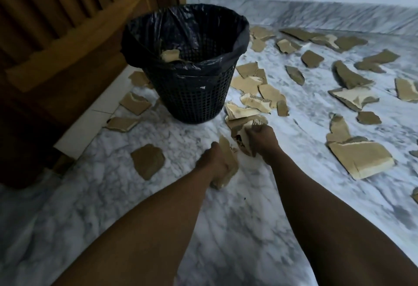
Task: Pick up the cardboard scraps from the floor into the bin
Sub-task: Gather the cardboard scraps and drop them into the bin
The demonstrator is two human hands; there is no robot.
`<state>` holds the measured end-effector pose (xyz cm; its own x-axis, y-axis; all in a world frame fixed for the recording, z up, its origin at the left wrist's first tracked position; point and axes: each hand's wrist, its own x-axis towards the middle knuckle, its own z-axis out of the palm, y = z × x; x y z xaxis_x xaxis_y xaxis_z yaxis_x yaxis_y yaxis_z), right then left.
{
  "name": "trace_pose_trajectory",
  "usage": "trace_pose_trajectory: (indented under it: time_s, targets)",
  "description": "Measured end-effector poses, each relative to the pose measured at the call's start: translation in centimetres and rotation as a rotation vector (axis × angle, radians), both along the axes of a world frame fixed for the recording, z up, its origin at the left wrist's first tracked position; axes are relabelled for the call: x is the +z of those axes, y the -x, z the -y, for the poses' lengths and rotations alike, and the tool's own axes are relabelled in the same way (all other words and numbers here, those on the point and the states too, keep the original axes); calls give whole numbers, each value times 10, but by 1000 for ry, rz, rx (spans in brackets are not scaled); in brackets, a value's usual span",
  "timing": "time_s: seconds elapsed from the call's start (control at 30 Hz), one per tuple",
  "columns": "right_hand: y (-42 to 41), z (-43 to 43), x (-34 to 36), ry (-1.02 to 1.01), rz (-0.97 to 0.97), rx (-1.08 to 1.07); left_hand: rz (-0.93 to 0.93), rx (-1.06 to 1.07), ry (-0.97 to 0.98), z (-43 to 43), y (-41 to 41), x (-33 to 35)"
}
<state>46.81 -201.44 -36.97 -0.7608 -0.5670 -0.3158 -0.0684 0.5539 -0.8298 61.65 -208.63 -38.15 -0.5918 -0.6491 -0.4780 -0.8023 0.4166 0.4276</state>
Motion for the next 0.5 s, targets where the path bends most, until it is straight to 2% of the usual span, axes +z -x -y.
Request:
trace_pose_trajectory:
  time_s: [0.13,0.2,0.3,0.37,0.5]
  targets:
    - [-4,17,-8,-183,-116,279,-53,222,8,37,-52,6]
    - [-9,16,-6,-294,-223,369,-67,351,84,55,-79,3]
    - [-18,6,1,-400,-348,306,125,602,283,71,-108,-3]
    - [-20,-1,4,-470,-387,361,226,728,283,73,-118,-5]
    - [-17,-26,22,-695,-325,467,227,666,219,79,-112,-11]
